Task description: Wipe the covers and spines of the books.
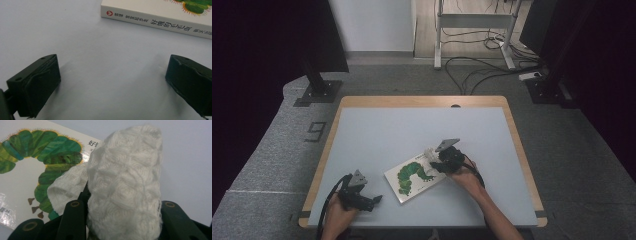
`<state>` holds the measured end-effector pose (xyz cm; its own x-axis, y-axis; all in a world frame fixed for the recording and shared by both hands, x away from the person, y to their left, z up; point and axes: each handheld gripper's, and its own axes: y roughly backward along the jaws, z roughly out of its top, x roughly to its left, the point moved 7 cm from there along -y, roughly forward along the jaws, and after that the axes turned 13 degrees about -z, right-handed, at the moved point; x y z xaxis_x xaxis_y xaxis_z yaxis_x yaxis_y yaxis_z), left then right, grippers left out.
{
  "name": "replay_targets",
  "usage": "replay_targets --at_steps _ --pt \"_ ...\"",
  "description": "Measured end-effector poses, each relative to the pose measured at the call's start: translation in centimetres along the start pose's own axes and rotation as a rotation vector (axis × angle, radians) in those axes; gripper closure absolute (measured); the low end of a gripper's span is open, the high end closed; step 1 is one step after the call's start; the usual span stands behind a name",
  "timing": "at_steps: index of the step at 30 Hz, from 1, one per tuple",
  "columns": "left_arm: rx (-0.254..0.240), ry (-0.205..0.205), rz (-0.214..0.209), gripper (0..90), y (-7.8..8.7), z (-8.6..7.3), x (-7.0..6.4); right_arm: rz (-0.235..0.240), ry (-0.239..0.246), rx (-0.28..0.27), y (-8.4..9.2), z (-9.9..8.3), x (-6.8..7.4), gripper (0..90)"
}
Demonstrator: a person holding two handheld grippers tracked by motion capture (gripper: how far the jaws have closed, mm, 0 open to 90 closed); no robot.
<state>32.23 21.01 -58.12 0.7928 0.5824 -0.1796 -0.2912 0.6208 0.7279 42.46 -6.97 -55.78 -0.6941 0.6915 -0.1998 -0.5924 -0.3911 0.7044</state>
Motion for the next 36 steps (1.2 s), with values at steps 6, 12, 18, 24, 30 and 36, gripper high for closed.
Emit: replay_targets --at_steps 6,12,18,24,30,36 --pt "0.000 0.000 0.001 0.0 0.0 0.0 0.0 -0.015 -0.018 0.004 0.0 -0.3 -0.6 57.4" --pt "0.000 0.000 0.000 0.0 0.0 0.0 0.0 -0.035 -0.010 0.010 0.1 -0.3 -0.8 57.4" --pt "0.000 0.000 0.000 0.0 0.0 0.0 0.0 -0.041 -0.010 0.015 0.0 -0.2 -0.8 57.4" --pt "0.000 0.000 0.000 0.0 0.0 0.0 0.0 -0.057 -0.002 0.022 -0.5 0.5 -0.9 57.5" --pt "0.000 0.000 0.000 0.0 0.0 0.0 0.0 -0.060 0.002 0.028 -1.0 1.0 -1.0 57.5" --pt "0.000 0.000 0.000 0.0 0.0 0.0 0.0 -0.060 -0.009 0.028 -1.6 1.5 -1.1 57.5"
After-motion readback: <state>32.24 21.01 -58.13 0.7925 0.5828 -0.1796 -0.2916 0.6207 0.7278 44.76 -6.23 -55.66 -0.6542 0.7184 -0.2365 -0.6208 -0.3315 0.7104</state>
